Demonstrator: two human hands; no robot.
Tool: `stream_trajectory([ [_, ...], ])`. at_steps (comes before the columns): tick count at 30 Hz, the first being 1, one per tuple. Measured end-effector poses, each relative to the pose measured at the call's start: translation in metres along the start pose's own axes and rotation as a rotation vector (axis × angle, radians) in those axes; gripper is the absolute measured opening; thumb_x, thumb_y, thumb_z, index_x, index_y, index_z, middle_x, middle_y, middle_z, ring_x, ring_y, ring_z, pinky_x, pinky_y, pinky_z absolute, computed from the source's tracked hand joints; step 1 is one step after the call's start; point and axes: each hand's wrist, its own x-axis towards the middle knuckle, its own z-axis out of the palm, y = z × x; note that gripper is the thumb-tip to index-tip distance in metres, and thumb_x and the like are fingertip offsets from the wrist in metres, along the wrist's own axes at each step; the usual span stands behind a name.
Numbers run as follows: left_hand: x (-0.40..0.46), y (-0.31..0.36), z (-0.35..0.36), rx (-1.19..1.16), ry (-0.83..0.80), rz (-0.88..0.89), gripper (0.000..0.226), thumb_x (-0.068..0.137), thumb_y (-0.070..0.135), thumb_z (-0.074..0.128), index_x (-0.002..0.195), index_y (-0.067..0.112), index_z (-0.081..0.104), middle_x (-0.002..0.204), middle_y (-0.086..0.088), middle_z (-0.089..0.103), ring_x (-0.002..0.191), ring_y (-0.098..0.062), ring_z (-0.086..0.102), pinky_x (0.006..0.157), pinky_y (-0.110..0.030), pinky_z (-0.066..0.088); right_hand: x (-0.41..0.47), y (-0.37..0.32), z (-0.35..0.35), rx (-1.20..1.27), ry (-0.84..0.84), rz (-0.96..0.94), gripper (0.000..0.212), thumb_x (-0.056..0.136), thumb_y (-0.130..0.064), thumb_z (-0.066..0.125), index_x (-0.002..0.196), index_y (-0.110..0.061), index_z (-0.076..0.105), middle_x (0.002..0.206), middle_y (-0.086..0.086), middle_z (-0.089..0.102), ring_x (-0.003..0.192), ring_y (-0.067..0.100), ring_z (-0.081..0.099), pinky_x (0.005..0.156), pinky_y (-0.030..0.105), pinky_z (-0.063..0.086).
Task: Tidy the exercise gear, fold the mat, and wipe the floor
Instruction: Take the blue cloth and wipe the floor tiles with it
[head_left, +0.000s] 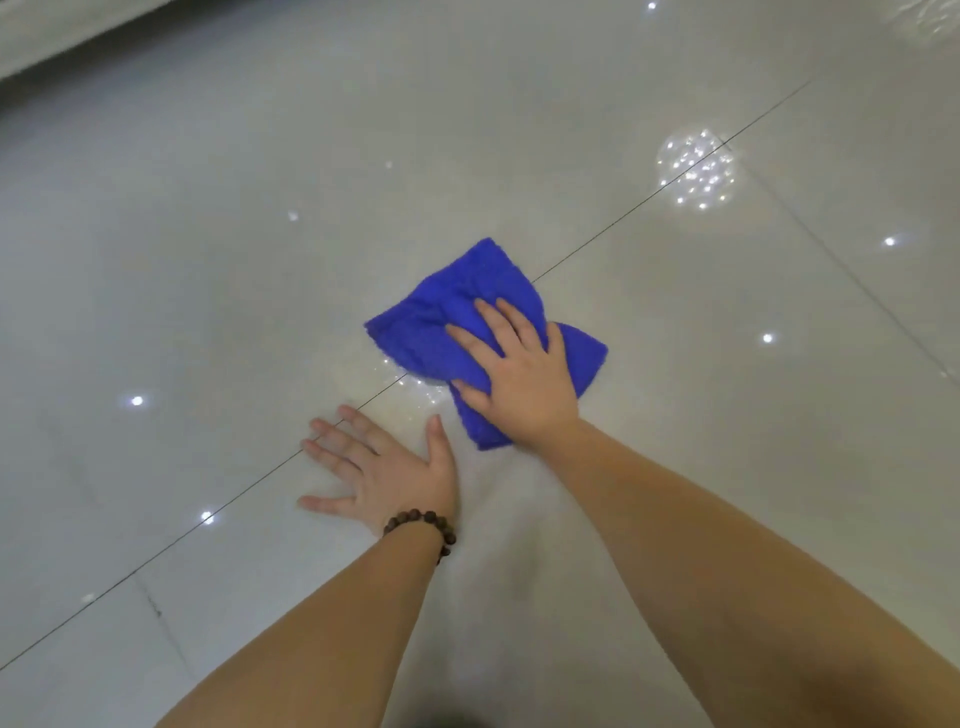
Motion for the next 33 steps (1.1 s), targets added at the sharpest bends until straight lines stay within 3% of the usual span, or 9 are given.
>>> stream_trajectory([
  [3,-0.002,0.002,-0.003,0.001,-0.03,-0.003,0.096,0.086,0.073,0.02,0.151,0.012,-0.017,0.158,-0.013,-0.023,0.144,-0.029,-0.025,0.105,-0.072,-0.011,-0.025,0.065,-0.008,0.014,0.021,0.15,0.063,0.085,-0.064,0.028,0.143,-0.041,0.032,0.156,-0.003,0.025,0.142,0.021,0.021,0.108,0.056,0.022],
  [6,-0.001,0.0,-0.001,0.034,-0.036,-0.005,0.1,0.084,0.076,0.019,0.151,0.012,-0.018,0.158,-0.014,-0.023,0.144,-0.03,-0.025,0.105,-0.074,-0.009,-0.086,0.158,-0.024,0.08,0.031,0.712,0.064,0.089,-0.065,0.036,0.147,-0.039,0.024,0.158,-0.002,0.016,0.144,0.02,0.013,0.11,0.057,0.017],
  [9,0.002,0.0,0.002,0.065,-0.04,-0.011,0.101,0.081,0.077,0.017,0.151,0.012,-0.016,0.159,-0.015,-0.019,0.145,-0.031,-0.022,0.105,-0.075,-0.007,-0.125,0.17,-0.031,0.203,0.037,1.145,0.069,0.089,-0.065,0.034,0.149,-0.035,0.018,0.159,0.002,0.008,0.146,0.022,0.005,0.111,0.061,0.012],
  [11,0.001,0.001,0.003,0.088,-0.044,-0.006,0.101,0.081,0.077,0.016,0.151,0.013,-0.015,0.159,-0.015,-0.019,0.146,-0.031,-0.021,0.104,-0.075,-0.007,-0.122,0.122,-0.013,0.135,0.102,1.067,0.066,0.09,-0.062,0.036,0.149,-0.034,0.023,0.159,0.004,0.014,0.145,0.024,0.01,0.11,0.062,0.015],
  [15,-0.004,0.001,-0.007,0.151,-0.06,0.009,0.098,0.085,0.073,0.023,0.152,0.012,-0.012,0.159,-0.016,-0.017,0.146,-0.033,-0.017,0.105,-0.076,-0.003,-0.116,0.013,0.012,0.032,0.055,0.505,0.061,0.086,-0.062,0.037,0.142,-0.038,0.036,0.154,0.002,0.029,0.142,0.024,0.025,0.108,0.057,0.02],
  [17,-0.021,-0.001,-0.011,0.198,-0.087,0.172,0.09,0.092,0.062,0.032,0.153,0.011,-0.009,0.159,-0.017,-0.015,0.147,-0.036,-0.013,0.108,-0.072,0.002,-0.124,0.016,0.007,0.059,-0.018,0.438,0.061,0.087,-0.063,0.039,0.144,-0.041,0.031,0.157,-0.002,0.022,0.144,0.02,0.019,0.11,0.056,0.018],
  [20,-0.084,-0.002,-0.004,0.243,-0.177,0.655,0.09,0.093,0.056,0.042,0.153,0.013,-0.01,0.159,-0.017,-0.017,0.147,-0.032,-0.014,0.113,-0.066,0.001,-0.163,0.057,0.001,0.097,-0.043,0.616,0.065,0.088,-0.065,0.038,0.147,-0.044,0.018,0.159,-0.006,0.009,0.146,0.016,0.006,0.112,0.055,0.014],
  [24,-0.179,0.012,0.032,0.412,-0.335,0.972,0.11,0.082,0.078,0.035,0.144,0.014,-0.029,0.154,-0.018,-0.032,0.142,-0.033,-0.029,0.111,-0.067,-0.008,-0.257,0.118,-0.007,0.193,-0.074,0.955,0.073,0.086,-0.069,0.038,0.148,-0.044,0.01,0.16,-0.006,0.0,0.146,0.016,-0.002,0.112,0.057,0.013],
  [33,-0.212,0.008,0.086,0.609,-0.21,1.068,0.101,0.079,0.084,0.007,0.145,0.016,-0.029,0.155,-0.015,-0.029,0.141,-0.031,-0.033,0.104,-0.074,-0.008,-0.43,0.25,-0.008,0.367,-0.077,1.504,0.079,0.085,-0.069,0.039,0.149,-0.04,0.003,0.16,-0.002,-0.006,0.146,0.02,-0.004,0.113,0.06,0.009],
])
